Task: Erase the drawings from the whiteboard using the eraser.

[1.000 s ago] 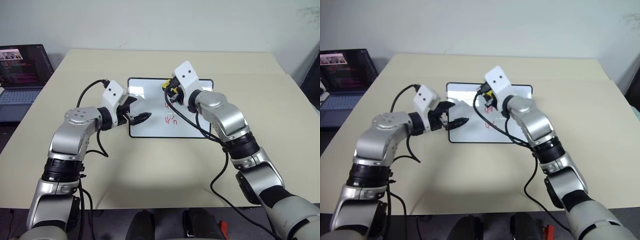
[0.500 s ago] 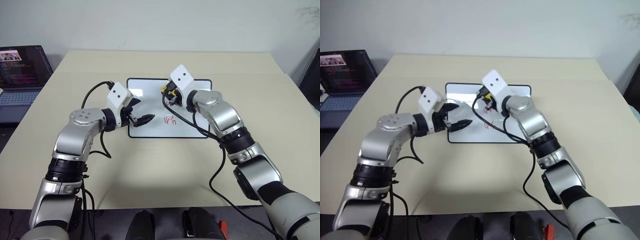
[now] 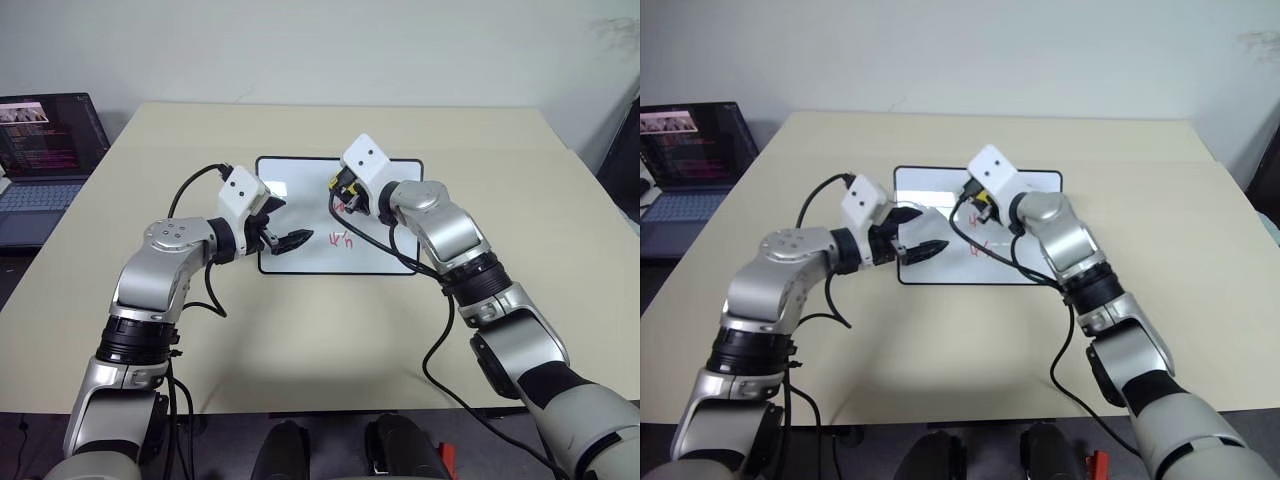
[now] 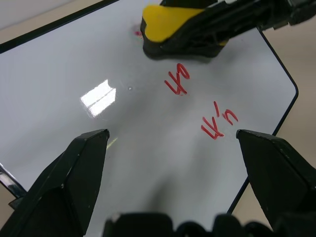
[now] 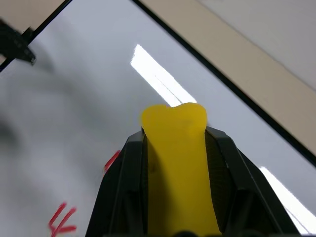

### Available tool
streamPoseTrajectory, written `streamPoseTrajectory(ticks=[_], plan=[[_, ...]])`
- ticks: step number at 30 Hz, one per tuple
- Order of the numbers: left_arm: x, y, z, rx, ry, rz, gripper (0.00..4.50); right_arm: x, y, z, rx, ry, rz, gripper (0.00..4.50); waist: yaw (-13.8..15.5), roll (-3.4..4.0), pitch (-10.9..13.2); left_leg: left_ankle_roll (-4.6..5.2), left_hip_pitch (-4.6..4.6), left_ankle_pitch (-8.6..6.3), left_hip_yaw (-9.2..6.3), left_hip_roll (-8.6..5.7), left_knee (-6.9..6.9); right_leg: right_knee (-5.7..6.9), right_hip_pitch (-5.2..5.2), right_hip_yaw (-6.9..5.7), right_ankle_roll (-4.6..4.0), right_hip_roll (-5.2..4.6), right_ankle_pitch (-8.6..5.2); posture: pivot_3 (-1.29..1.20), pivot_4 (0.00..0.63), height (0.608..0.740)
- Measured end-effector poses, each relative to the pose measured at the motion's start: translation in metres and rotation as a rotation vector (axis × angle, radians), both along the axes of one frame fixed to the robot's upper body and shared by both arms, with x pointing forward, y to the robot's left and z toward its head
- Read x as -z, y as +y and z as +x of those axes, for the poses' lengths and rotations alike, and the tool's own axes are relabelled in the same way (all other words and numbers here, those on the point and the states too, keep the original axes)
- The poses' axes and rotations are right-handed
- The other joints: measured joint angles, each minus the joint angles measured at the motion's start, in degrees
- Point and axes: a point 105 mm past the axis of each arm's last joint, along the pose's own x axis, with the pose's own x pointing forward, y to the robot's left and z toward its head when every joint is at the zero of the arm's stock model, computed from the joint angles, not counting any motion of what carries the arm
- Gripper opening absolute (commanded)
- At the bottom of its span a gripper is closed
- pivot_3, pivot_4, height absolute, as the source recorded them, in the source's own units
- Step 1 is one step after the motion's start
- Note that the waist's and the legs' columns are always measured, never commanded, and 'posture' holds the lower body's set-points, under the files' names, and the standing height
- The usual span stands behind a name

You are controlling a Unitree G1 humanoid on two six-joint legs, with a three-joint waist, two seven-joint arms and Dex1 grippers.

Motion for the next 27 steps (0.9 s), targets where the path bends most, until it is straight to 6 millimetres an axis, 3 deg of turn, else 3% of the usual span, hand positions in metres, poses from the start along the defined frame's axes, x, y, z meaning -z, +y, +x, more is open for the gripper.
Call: streamPoseTrajectory(ticks=[6, 13, 23, 27], plan=[[0.001, -0.001, 0.000, 0.004, 0.002, 0.001, 4.50, -0.003, 0.001, 0.001, 0.016, -0.008, 0.026, 1.23, -0.01, 0.00, 0.00, 0.01, 0.03, 0.01, -0.03, 0.01, 0.01, 0.02, 0.04, -0.01, 0.01, 0.06, 0.03, 0.00, 0.150, 0.740], [0.001, -0.002, -0.001, 0.009, 0.004, 0.001, 4.50, -0.029, -0.002, 0.008, 0.070, -0.062, 0.102, 1.23, 0.00, 0.01, 0.01, 0.01, -0.08, 0.00, -0.02, 0.04, -0.04, -0.11, -0.03, 0.01, 0.00, 0.05, 0.02, 0.00, 0.150, 0.740], [0.003, -0.006, -0.002, 0.029, 0.012, 0.002, 4.50, -0.001, 0.003, 0.001, 0.002, -0.007, 0.009, 1.23, -0.04, 0.01, 0.01, 0.02, 0.01, 0.00, -0.01, 0.02, -0.02, -0.02, 0.00, 0.02, 0.00, 0.05, 0.02, 0.00, 0.150, 0.740], [0.002, -0.007, -0.002, 0.036, 0.004, 0.002, 4.50, 0.000, 0.004, 0.001, -0.004, -0.009, 0.002, 1.23, -0.06, 0.01, 0.01, 0.02, 0.03, 0.00, -0.03, 0.03, -0.01, 0.01, 0.01, 0.01, 0.02, 0.08, 0.03, 0.00, 0.150, 0.740]])
